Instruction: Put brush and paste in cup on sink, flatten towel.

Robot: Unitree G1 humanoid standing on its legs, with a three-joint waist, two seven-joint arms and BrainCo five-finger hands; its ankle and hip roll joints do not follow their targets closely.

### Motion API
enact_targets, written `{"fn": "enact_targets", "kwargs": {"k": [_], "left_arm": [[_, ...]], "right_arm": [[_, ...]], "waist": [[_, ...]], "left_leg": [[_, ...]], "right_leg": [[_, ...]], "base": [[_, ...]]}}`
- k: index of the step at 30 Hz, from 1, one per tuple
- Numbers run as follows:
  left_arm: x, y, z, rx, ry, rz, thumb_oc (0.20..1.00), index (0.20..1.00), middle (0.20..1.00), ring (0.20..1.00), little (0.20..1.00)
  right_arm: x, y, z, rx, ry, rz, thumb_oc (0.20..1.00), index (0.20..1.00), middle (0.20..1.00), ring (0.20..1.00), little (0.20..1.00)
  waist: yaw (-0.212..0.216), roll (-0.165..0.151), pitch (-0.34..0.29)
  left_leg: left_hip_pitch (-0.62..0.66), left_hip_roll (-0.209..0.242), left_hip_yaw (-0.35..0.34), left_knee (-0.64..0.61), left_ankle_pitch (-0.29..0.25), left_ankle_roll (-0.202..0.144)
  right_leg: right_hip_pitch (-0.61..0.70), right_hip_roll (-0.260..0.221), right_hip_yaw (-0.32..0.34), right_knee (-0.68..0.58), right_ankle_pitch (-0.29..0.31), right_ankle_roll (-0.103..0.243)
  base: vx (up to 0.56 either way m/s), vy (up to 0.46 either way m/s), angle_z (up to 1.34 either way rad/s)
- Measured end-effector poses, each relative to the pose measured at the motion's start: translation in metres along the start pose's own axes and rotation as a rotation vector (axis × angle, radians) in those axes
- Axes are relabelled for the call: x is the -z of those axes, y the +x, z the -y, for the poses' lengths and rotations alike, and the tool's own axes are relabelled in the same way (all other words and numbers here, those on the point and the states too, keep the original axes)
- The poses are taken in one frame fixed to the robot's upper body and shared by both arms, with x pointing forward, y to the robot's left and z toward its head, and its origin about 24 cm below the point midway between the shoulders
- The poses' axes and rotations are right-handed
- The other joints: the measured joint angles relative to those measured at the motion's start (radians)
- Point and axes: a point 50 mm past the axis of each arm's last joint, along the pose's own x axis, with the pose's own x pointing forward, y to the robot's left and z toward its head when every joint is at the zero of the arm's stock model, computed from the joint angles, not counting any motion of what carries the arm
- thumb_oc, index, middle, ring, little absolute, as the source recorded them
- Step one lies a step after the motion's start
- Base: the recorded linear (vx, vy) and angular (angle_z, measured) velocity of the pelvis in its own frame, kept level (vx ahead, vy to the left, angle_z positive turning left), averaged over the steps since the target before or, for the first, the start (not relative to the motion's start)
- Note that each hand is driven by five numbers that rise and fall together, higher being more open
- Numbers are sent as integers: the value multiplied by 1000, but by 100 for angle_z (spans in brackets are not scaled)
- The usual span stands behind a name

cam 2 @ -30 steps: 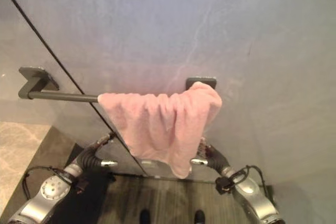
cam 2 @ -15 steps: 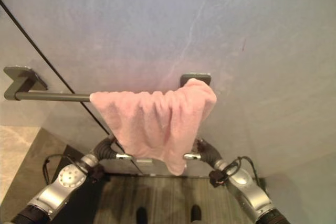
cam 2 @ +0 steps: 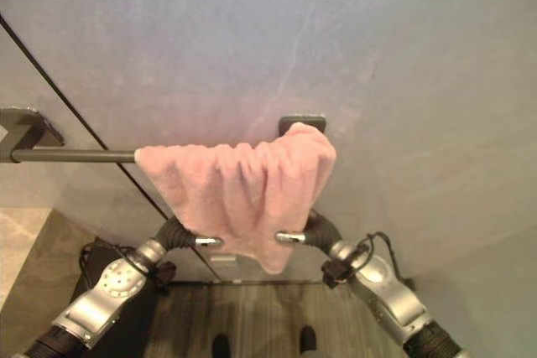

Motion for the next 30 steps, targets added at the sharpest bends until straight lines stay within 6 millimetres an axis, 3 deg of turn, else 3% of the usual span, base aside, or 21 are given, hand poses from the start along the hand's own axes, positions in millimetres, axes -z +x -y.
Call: {"fn": "enact_targets", "kwargs": {"k": [14, 21, 24, 30], "left_arm": [[-7, -17, -1, -59, -48, 24, 200, 200, 200, 200, 200], [-43, -17, -9, -97, -68, 188, 200, 200, 200, 200, 200], [-70, -22, -23, -180, -46, 320, 200, 200, 200, 200, 200], [-66, -38, -37, -297, -16, 289, 200, 200, 200, 200, 200]], "right_arm": [[-20, 2, -12, -41, -43, 85, 200, 200, 200, 200, 200], [-61, -6, -22, -87, -103, 265, 200, 200, 200, 200, 200], [-81, -10, -33, -139, -122, 360, 200, 200, 200, 200, 200], [-90, 1, -44, -222, -121, 390, 200, 200, 200, 200, 200]], "waist": [[43, -35, -12], [49, -51, -4], [48, -61, 1], [64, -61, 3]], "left_leg": [[-1, -1, -28, 0, 1, 0], [-4, 0, -38, 0, 0, -1], [-20, 0, -56, 0, 3, -4], [-25, -2, -67, 0, 3, -3]], "right_leg": [[20, 0, -29, 0, -6, 3], [21, 0, -32, 0, -6, 3], [17, 1, -55, 0, -10, 3], [18, 0, -63, 0, -14, 2]], "base": [[8, -7, 6], [-2, -2, 1], [-6, -5, 17], [-5, 2, 6]]}}
